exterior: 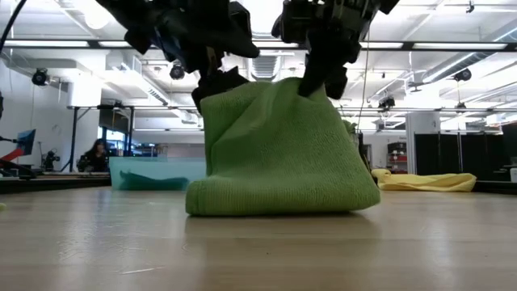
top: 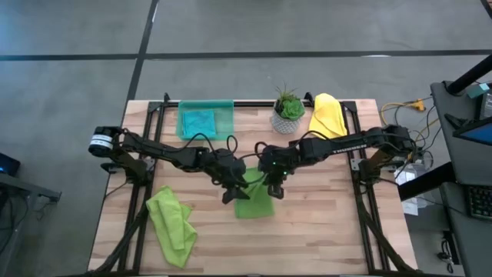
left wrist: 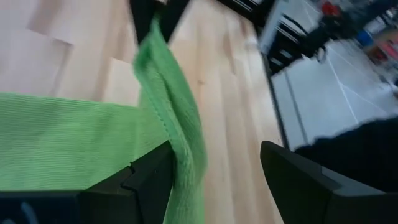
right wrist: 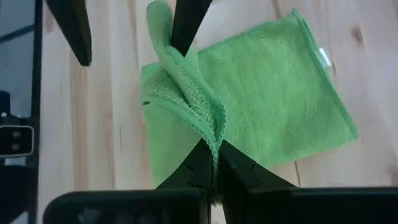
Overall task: Fold microfiber towels
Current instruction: Fold the green microfiber cloth
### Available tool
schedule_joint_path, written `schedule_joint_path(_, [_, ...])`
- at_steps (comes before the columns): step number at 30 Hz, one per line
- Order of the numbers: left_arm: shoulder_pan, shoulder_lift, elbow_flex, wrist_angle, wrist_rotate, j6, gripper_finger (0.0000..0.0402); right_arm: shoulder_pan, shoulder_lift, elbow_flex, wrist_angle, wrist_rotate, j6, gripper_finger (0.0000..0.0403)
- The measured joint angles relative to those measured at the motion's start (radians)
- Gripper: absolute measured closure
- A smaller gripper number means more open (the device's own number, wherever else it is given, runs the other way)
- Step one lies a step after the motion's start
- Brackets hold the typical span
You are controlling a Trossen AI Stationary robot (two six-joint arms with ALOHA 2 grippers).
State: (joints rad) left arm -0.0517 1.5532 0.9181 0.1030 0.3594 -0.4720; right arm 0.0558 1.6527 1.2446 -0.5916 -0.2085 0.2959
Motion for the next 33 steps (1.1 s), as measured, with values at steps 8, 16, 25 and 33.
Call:
schedule_joint_path(8, [0.000, 0.002, 0.001, 0.002, -0.062, -0.027, 0.0179, -0.003, 0.000, 0.000, -0.006, 0.000, 0.081, 0.0394])
schedule_joint_path(16, [-0.001, 0.008, 0.005, -0.001, -0.066, -0.103, 0.0179, -0.023, 0.000, -0.001, -0.043, 0.000, 0.197, 0.0394])
schedule_joint_path(25, [-0.001, 0.030, 0.046, 0.001, -0.149, -0.146, 0.0179, -0.030, 0.000, 0.001, -0.059, 0.017, 0.231, 0.0394])
schedule_joint_path(33, [-0.006, 0.069, 0.055, -0.010, -0.237, -0.205, 0.0179, -0.030, 0.000, 0.008, -0.056, 0.029, 0.239, 0.0394])
